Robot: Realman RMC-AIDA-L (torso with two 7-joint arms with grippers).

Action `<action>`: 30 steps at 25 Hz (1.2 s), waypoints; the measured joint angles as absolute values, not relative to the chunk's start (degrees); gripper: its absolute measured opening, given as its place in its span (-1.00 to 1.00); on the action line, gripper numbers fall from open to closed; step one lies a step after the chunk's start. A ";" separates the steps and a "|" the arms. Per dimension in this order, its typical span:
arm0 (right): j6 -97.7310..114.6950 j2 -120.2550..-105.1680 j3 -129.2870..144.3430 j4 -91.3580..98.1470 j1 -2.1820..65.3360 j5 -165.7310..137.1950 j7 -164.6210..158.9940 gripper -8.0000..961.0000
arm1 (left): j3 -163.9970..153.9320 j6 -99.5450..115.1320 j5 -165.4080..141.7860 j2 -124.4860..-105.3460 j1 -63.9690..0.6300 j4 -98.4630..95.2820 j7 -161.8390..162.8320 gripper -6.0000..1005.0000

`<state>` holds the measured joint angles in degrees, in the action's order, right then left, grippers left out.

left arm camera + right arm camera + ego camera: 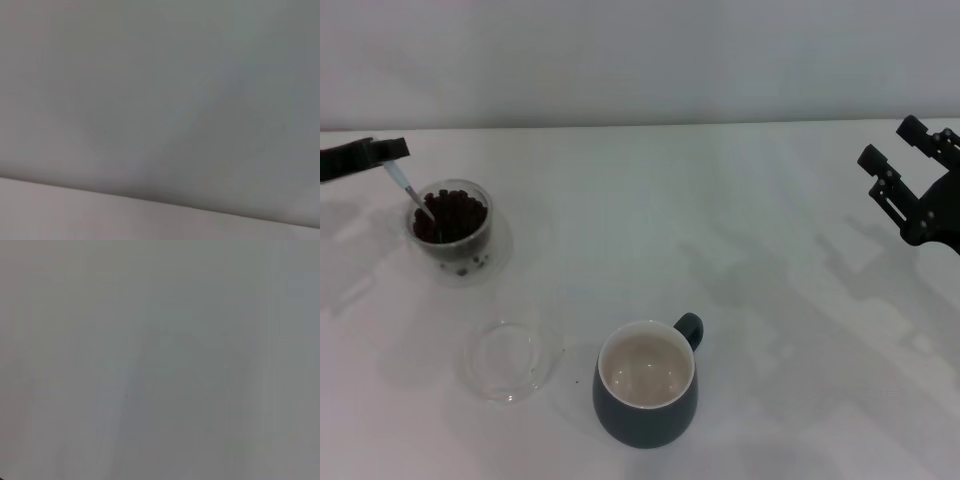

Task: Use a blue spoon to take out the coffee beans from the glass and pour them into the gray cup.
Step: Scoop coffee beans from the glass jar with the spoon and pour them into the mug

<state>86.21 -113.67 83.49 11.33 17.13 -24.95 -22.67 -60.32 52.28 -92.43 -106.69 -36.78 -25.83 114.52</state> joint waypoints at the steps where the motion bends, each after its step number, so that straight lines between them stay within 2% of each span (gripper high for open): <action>1: 86.22 -113.70 83.49 11.31 17.06 -24.97 -22.67 0.12 | -60.21 52.26 -92.27 -106.88 -36.59 -25.78 114.59 -0.72; 12: 86.23 -113.60 83.49 11.24 16.97 -24.98 -22.68 0.12 | -57.07 54.44 -84.36 -107.72 -31.23 -25.66 117.27 -0.72; 18: 86.16 -113.40 83.49 11.24 16.99 -24.97 -22.68 0.12 | -51.59 57.28 -82.87 -109.00 -28.20 -25.55 118.10 -0.72; 30: 86.07 -113.20 83.49 11.24 17.05 -24.88 -22.68 0.12 | -46.59 60.34 -80.07 -109.80 -26.77 -20.82 118.77 -0.72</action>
<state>86.07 -113.20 83.49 11.24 17.05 -24.88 -22.68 -46.59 60.34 -80.07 -109.80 -26.77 -20.82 118.77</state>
